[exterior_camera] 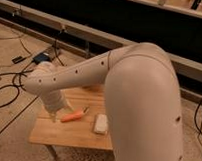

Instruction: Drag the pepper across the table

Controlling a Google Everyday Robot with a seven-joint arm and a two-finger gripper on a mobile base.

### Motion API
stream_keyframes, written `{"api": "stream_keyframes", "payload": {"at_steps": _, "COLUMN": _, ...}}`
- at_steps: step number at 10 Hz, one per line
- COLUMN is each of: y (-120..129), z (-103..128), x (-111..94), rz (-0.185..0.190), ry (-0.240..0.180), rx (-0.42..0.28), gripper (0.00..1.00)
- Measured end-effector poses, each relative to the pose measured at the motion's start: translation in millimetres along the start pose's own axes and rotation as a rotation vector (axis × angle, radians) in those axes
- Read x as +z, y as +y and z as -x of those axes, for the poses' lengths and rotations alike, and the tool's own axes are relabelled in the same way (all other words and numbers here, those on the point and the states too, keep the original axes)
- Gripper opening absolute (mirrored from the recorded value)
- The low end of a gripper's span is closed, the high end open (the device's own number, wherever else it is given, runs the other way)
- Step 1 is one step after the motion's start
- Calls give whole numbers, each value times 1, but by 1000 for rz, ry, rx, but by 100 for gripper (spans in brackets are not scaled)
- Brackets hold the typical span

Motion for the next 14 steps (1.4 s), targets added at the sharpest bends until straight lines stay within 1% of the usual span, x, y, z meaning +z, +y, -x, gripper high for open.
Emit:
{"api": "stream_keyframes", "payload": {"at_steps": 2, "y": -4, "z": 12, "x": 16, "rz": -56, "ry": -17, "rx": -215, "gripper": 65}}
{"api": "stream_keyframes", "payload": {"at_steps": 3, "y": -5, "z": 16, "x": 22, "rz": -69, "ry": -20, "rx": -286, "gripper": 65}}
{"api": "stream_keyframes", "payload": {"at_steps": 4, "y": -8, "z": 22, "x": 33, "rz": -89, "ry": -22, "rx": -414, "gripper": 65}}
{"api": "stream_keyframes", "payload": {"at_steps": 5, "y": -10, "z": 23, "x": 40, "rz": -95, "ry": -11, "rx": -491, "gripper": 65}}
{"api": "stream_keyframes", "payload": {"at_steps": 6, "y": -13, "z": 22, "x": 48, "rz": -98, "ry": 14, "rx": -582, "gripper": 65}}
{"api": "stream_keyframes", "payload": {"at_steps": 7, "y": -18, "z": 20, "x": 55, "rz": -101, "ry": 49, "rx": -668, "gripper": 65}}
{"api": "stream_keyframes", "payload": {"at_steps": 8, "y": -21, "z": 19, "x": 60, "rz": -104, "ry": 75, "rx": -721, "gripper": 65}}
{"api": "stream_keyframes", "payload": {"at_steps": 9, "y": -23, "z": 19, "x": 66, "rz": -108, "ry": 116, "rx": -796, "gripper": 65}}
{"api": "stream_keyframes", "payload": {"at_steps": 11, "y": -22, "z": 24, "x": 75, "rz": -113, "ry": 159, "rx": -862, "gripper": 65}}
{"api": "stream_keyframes", "payload": {"at_steps": 13, "y": -15, "z": 33, "x": 84, "rz": -118, "ry": 174, "rx": -887, "gripper": 65}}
{"api": "stream_keyframes", "payload": {"at_steps": 14, "y": -9, "z": 36, "x": 92, "rz": -121, "ry": 184, "rx": -899, "gripper": 65}}
